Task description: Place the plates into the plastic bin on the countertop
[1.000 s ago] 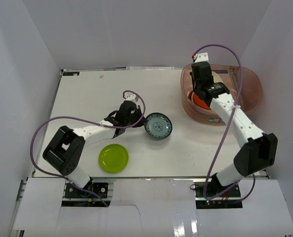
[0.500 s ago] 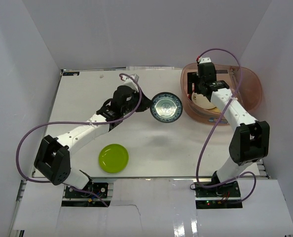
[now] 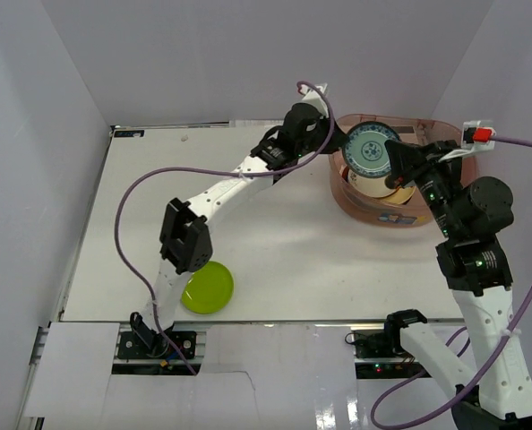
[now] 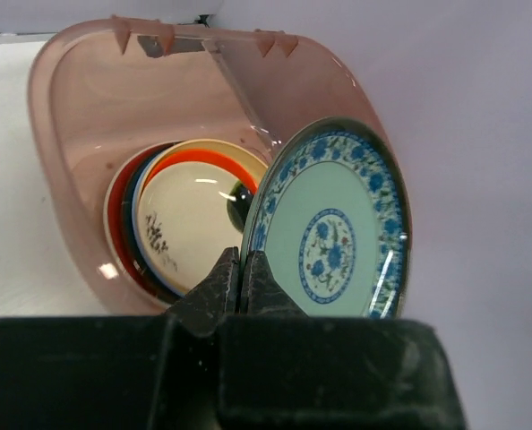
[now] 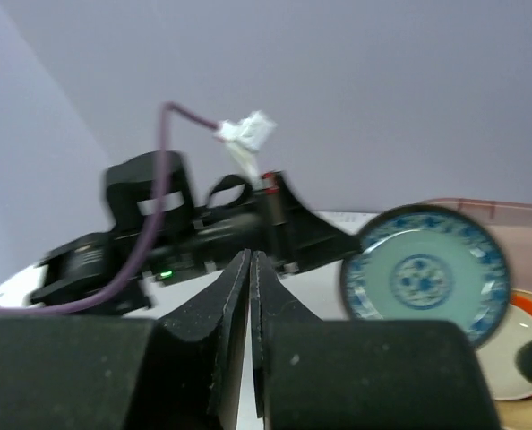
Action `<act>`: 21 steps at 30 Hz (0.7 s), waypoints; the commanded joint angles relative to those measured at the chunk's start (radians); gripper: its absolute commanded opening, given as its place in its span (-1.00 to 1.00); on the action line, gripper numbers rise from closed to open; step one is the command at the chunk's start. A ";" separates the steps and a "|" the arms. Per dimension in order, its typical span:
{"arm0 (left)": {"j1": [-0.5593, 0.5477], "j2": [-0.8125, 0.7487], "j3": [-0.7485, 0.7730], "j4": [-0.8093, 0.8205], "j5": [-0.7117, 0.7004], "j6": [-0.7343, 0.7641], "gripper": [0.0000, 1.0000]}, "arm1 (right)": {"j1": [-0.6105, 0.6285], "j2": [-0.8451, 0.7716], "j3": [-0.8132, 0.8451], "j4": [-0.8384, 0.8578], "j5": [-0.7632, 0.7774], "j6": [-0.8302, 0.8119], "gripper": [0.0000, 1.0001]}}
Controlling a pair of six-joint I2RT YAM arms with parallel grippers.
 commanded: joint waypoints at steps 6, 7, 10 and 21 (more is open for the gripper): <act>-0.010 0.258 0.318 -0.004 -0.027 0.005 -1.00 | 0.004 -0.083 -0.162 -0.029 -0.181 0.083 -0.81; -0.010 0.269 0.312 0.057 -0.021 0.000 -1.00 | 0.005 -0.097 -0.174 -0.030 -0.197 0.086 -0.81; -0.010 0.305 0.330 0.116 0.005 -0.007 -0.74 | 0.005 -0.120 -0.208 -0.038 -0.235 0.096 -0.81; -0.005 0.108 0.227 0.141 0.047 0.088 0.96 | 0.005 -0.128 -0.305 -0.029 -0.316 0.115 -0.72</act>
